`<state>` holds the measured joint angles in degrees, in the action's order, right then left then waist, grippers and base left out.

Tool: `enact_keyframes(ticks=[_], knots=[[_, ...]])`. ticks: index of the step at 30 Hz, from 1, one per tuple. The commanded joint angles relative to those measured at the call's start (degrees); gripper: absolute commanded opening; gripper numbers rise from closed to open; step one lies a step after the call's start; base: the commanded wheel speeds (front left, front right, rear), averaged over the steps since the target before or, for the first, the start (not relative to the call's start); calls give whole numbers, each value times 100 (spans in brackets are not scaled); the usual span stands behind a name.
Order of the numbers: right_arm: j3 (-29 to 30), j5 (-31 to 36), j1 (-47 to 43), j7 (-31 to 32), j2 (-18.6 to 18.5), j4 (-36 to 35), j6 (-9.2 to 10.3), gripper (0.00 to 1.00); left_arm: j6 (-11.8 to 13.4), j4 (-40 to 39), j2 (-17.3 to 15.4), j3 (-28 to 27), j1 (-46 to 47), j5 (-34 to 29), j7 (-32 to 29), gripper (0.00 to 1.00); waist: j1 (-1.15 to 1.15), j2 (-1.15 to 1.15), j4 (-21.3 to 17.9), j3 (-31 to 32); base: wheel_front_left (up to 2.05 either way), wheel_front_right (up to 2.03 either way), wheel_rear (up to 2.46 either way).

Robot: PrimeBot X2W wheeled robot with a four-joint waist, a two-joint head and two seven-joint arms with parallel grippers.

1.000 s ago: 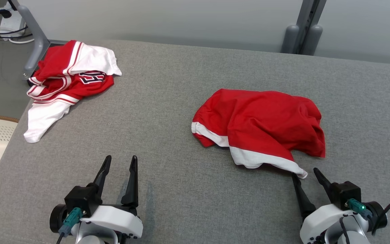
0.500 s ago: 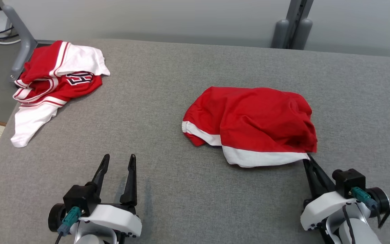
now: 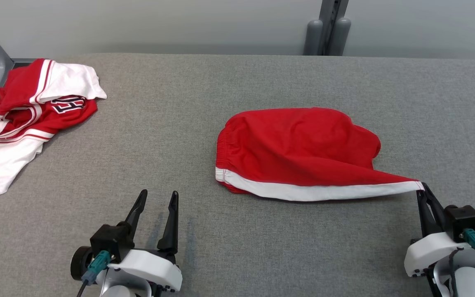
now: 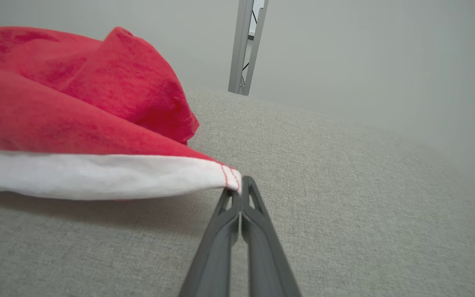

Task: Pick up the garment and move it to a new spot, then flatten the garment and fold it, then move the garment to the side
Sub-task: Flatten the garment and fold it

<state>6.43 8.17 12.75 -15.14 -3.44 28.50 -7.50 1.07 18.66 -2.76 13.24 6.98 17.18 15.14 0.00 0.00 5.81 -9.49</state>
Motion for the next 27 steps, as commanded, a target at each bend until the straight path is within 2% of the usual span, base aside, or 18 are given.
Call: enact_keyframes(ticks=[1, 6, 7, 8, 11, 13, 14, 16, 22, 27], knots=[[46, 57, -21, -3, -42, 5, 1, 0, -19, 19, -23, 0, 81, 25, 1, 100, 0, 0, -8, -7, 0, 0, 0], [159, 268, -54, -3, -62, 147, 1, 0, -53, 54, -23, 34, 107, 34, 1, 100, 0, 0, -21, -25, 0, 0, 0], [181, 296, -49, -3, -74, 172, 1, 20, -44, 59, -23, 42, 117, 35, 1, 100, 0, 0, -22, -27, 0, 0, 0], [218, 321, -55, -3, -71, 218, 1, 28, -49, 64, -23, 43, 125, 39, 1, 100, 0, 0, -24, -29, 0, 0, 0], [323, 370, -62, -3, -85, 340, 1, 35, -57, 75, -23, 49, 144, 34, 1, 100, 0, 0, -33, -30, 0, 0, 0], [389, 413, -64, -3, -106, 393, 1, 44, -71, 79, -23, 61, 150, 25, 1, 100, 0, 0, -39, -27, 0, 0, 0], [418, 414, -65, -3, -111, 421, 1, 57, -73, 79, -23, 70, 147, 21, 1, 100, 0, 0, -43, -25, 0, 0, 0], [438, 408, -81, -3, -107, 454, 1, 100, -75, 85, -23, 82, 135, 12, 1, 100, 0, 0, -52, -11, 0, 0, 0], [433, 306, -227, -3, -171, 397, 1, 100, -102, 115, -23, 81, 44, -11, 1, 100, 0, 0, -97, 96, 0, 0, 0], [572, 242, -504, -2, -124, 17, 1, 100, -96, 66, -23, 41, -52, -7, 1, 100, 0, 0, -179, 248, 0, 0, 0]])
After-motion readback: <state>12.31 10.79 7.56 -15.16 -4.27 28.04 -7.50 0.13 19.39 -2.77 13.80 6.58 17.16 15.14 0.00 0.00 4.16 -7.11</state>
